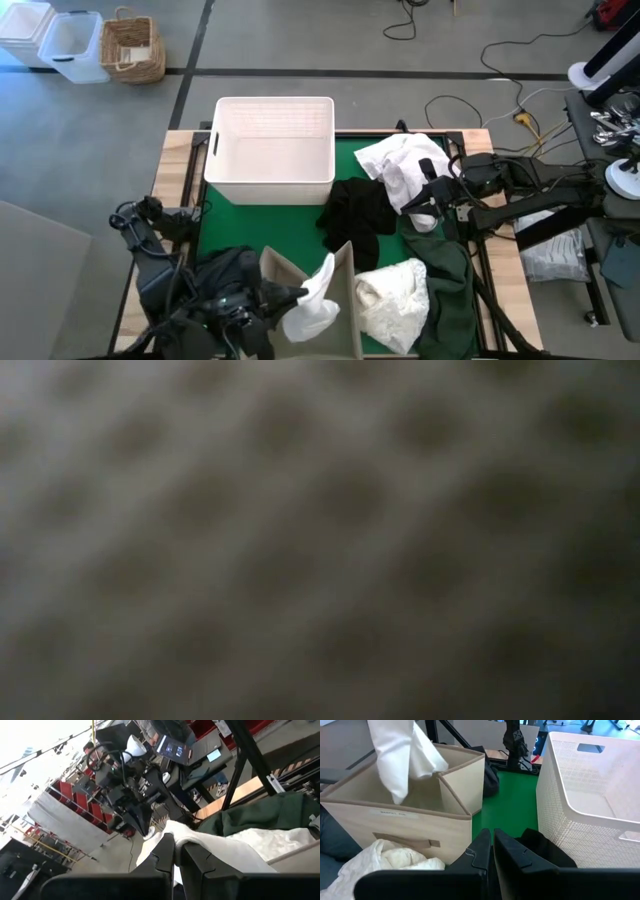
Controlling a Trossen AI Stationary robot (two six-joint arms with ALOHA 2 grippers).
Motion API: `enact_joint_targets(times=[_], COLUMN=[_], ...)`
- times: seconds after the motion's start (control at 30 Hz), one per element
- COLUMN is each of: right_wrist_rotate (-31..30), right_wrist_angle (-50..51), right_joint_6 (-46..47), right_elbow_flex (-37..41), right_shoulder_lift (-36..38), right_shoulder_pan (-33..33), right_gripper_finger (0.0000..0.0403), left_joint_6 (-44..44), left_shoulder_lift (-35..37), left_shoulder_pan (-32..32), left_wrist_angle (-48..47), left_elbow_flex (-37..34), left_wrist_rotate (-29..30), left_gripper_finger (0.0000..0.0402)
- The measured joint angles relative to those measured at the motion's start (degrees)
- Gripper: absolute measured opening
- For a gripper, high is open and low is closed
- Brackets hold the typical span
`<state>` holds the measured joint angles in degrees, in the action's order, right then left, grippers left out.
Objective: Sort clothes
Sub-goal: Put the white shirt into the brown laundry organizer
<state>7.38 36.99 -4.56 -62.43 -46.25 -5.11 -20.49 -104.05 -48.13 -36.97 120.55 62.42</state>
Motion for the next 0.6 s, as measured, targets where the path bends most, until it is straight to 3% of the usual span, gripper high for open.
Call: enact_joint_targets(times=[0.6], right_wrist_rotate=[0.0], right_wrist_angle=[0.0], right_joint_6=[0.7], right_elbow_flex=[0.0], right_shoulder_lift=[0.0], right_shoulder_pan=[0.0], right_gripper_finger=[0.0013], left_joint_6=[9.6], left_shoulder_lift=[0.1], left_shoulder_pan=[0.4], left_wrist_angle=[-0.6], left_elbow_flex=[-7.0], left_wrist_rotate=[0.0], left_gripper_finger=[0.0008])
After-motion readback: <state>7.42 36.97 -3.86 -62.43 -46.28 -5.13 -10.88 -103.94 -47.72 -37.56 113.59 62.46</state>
